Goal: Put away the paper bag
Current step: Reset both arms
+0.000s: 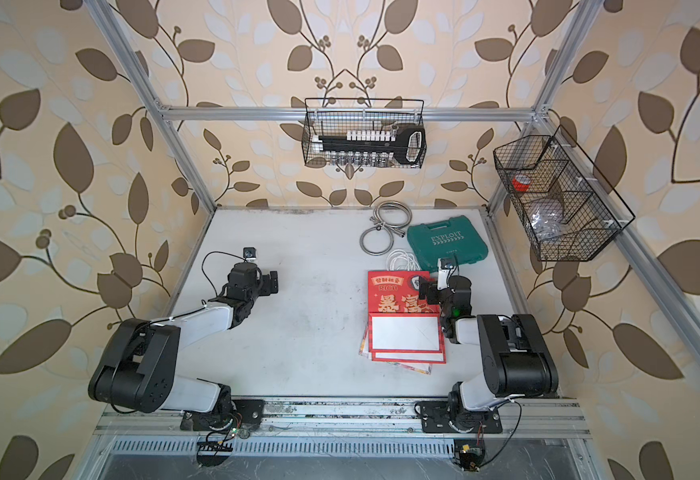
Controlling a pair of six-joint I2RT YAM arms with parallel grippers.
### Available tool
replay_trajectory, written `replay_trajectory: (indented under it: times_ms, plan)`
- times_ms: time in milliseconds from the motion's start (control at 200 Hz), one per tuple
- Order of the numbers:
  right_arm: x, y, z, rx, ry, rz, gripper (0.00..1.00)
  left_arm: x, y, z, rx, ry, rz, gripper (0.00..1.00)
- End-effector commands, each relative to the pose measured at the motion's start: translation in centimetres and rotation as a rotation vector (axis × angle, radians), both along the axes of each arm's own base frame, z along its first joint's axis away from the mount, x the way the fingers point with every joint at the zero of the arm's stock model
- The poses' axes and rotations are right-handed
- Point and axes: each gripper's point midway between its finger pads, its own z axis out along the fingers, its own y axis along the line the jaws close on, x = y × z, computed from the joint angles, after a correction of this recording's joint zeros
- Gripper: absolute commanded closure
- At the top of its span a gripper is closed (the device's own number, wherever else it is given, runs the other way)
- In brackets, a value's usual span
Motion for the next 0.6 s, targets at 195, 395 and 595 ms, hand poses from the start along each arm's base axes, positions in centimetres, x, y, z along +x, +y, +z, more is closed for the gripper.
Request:
replay_trajectory:
  times_ms: [195,395,595]
  plan:
    - [0.7,0.1,1.7,0.032,-0.060,0.014,0.01,0.7,-2.6,7.0,-0.027,-0.184,-0.182,0.01]
    - [0.7,0.1,1.6,0.033,-0.057,0.015,0.01,-2.3,1.6,3.7,-0.070,-0.166,-0.060,0.01]
    - [0.7,0.0,1.7,0.032,-0.060,0.013,0.01,-2.0,1.2,-1.0,-0.052,-0.202,-0.103,0.01]
